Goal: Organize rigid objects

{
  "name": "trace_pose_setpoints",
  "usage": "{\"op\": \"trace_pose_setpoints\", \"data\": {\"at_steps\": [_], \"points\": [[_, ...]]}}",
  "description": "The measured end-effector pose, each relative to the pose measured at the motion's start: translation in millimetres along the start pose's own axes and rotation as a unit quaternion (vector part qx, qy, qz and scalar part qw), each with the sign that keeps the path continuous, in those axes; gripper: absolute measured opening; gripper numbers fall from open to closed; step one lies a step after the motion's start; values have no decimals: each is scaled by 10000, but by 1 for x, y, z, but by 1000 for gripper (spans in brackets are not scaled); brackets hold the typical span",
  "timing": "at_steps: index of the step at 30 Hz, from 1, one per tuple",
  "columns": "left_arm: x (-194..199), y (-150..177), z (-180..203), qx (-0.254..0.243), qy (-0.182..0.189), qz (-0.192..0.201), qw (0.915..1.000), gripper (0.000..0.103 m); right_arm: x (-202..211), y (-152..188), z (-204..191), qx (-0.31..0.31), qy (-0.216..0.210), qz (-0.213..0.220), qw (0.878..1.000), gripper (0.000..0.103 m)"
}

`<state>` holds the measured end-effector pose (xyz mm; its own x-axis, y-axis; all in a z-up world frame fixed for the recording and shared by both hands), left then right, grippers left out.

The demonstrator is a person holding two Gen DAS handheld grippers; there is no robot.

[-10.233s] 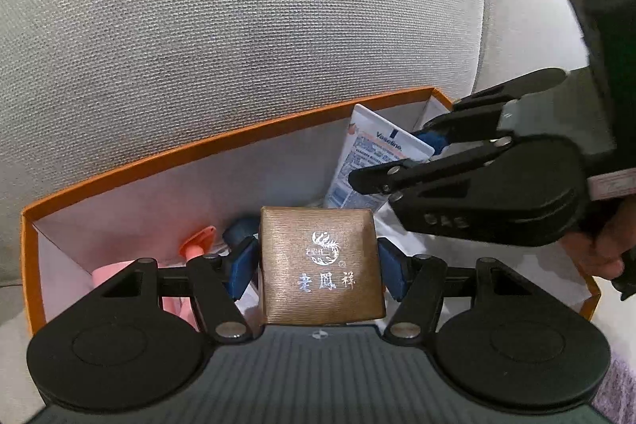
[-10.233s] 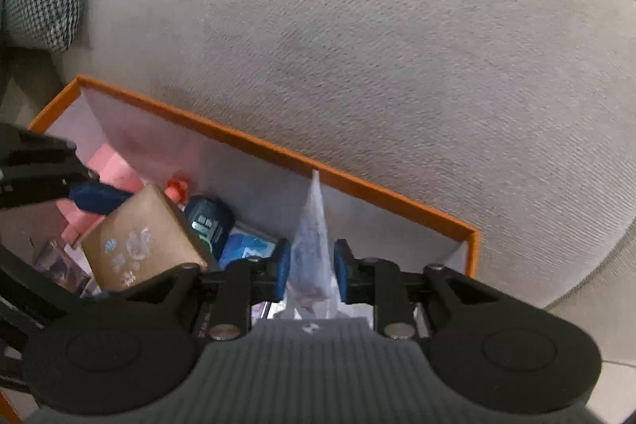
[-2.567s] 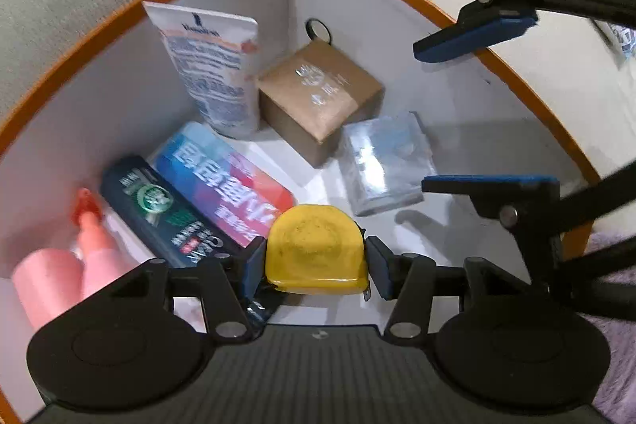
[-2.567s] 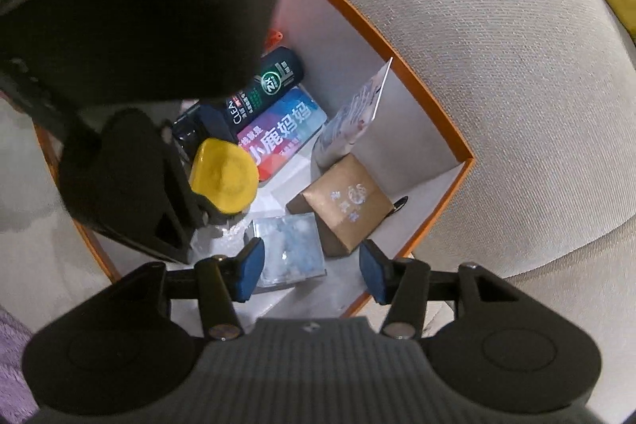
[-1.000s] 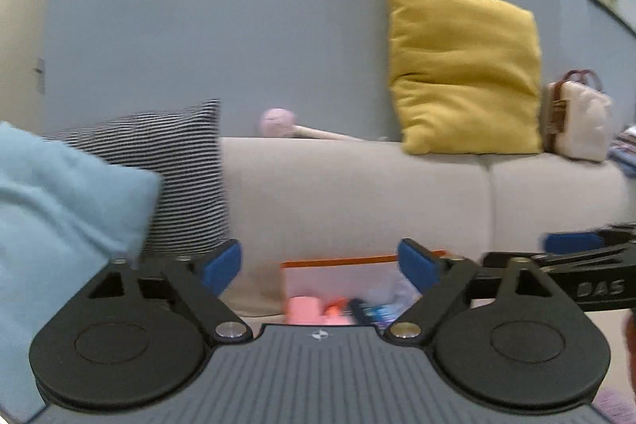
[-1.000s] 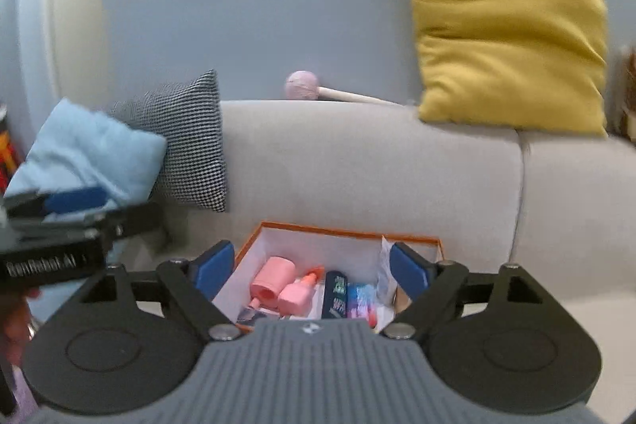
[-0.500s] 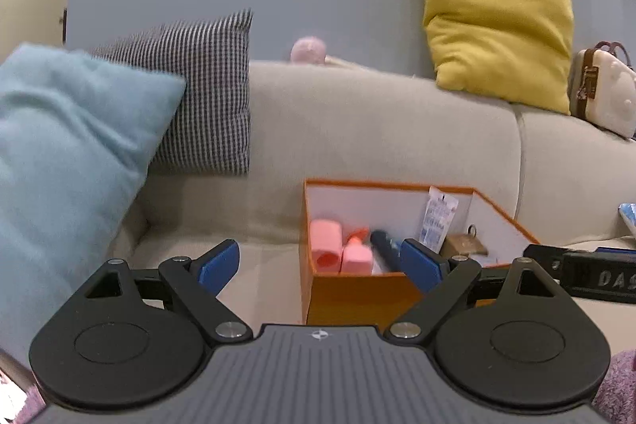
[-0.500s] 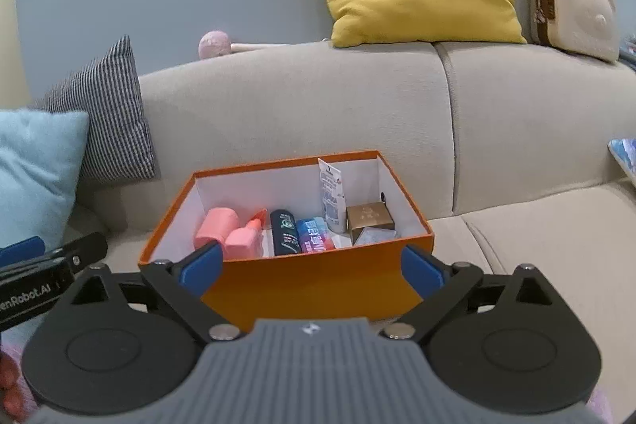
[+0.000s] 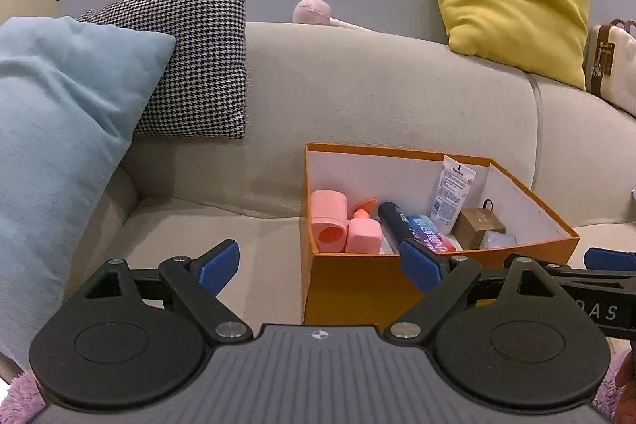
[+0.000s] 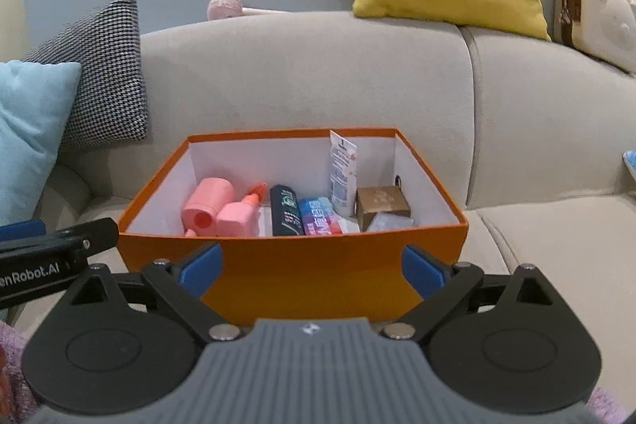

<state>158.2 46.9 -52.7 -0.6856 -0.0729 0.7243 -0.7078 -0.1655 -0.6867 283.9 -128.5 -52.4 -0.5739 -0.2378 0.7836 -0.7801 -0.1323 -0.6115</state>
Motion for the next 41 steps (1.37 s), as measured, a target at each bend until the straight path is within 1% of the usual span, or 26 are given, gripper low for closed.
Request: {"op": "trace_pose_setpoints", "data": {"at_steps": [4, 9, 15, 24, 29, 41], "points": [[1, -1, 3, 15, -21, 3, 10000, 103, 1, 1, 6, -59, -45, -24, 10000, 97], [4, -1, 7, -101, -86, 0, 9999, 103, 7, 2, 7, -12, -91, 109, 9999, 97], [7, -1, 11, -170, -56, 5, 9998, 103, 10, 9, 9, -31, -158, 72, 9998, 97], [3, 4, 11, -182, -67, -222, 9996, 103, 11, 10, 5, -125, -227, 33, 9997, 97], [3, 4, 11, -178, -45, -229, 9996, 103, 12, 11, 5, -56, -178, 27, 9998, 97], [2, 4, 8, -183, -128, -255, 9994, 103, 10, 10, 11, -174, -170, -20, 9997, 97]]}}
Point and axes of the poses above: each gripper's, at about its wrist camera, not at the fingertips, and x roughly against the way its jaws point, z to its right, y to its underside, the point moved 6 cm from there along -x, roughly the way its jaws point, and after that the axes turned 15 degrees about -z, right-handed, at the moved point
